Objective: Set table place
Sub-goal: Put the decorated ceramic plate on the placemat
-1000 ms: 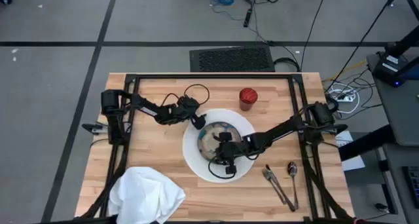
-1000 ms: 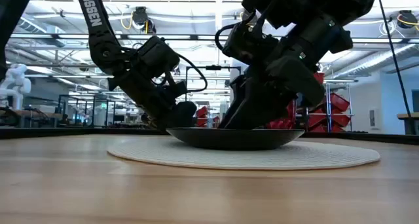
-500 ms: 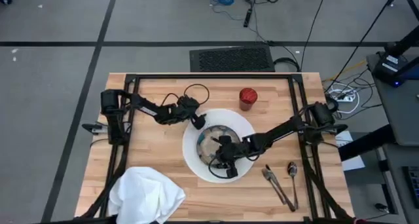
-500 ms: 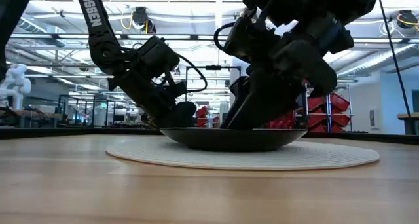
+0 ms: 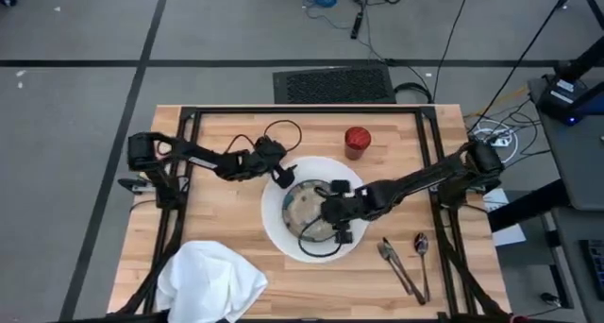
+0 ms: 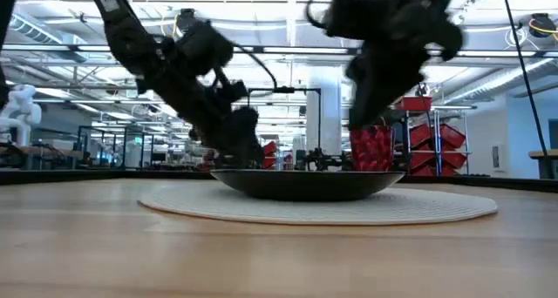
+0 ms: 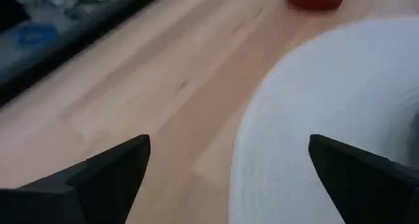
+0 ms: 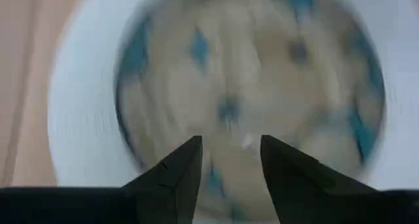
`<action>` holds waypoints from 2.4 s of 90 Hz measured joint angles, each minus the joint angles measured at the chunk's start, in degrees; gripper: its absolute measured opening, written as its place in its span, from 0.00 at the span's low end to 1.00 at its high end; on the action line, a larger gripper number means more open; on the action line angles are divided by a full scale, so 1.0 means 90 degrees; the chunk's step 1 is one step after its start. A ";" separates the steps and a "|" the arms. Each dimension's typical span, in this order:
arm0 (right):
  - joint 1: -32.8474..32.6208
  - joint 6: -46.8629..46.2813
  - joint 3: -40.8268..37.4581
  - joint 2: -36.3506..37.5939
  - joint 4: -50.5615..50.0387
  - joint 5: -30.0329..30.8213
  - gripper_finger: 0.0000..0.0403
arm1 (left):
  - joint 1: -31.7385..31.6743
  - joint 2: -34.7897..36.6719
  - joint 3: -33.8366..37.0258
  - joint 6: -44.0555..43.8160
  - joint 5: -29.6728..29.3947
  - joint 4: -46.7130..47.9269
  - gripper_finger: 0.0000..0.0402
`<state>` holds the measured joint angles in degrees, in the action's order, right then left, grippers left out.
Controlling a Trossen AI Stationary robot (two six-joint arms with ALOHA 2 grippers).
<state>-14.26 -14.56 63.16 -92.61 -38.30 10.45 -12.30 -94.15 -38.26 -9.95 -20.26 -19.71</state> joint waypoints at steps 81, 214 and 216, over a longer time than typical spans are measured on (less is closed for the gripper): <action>-0.0026 -0.0261 -0.1158 0.0022 0.1849 0.1024 0.36 | 0.0577 0.0715 0.0099 -0.0504 0.0051 0.1462 1.00; 0.1918 0.1936 -0.1161 -0.1390 0.5656 0.0377 0.36 | 0.2453 -0.0139 0.0619 -0.3029 -0.0589 0.1762 1.00; 0.1955 0.2028 -0.1161 -0.1390 0.5638 0.0380 0.36 | 0.2453 -0.0139 0.0622 -0.3029 -0.0589 0.1761 1.00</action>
<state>3.33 3.70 52.71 -105.12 12.44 13.87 9.78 -95.39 -32.67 -37.21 -25.56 -3.86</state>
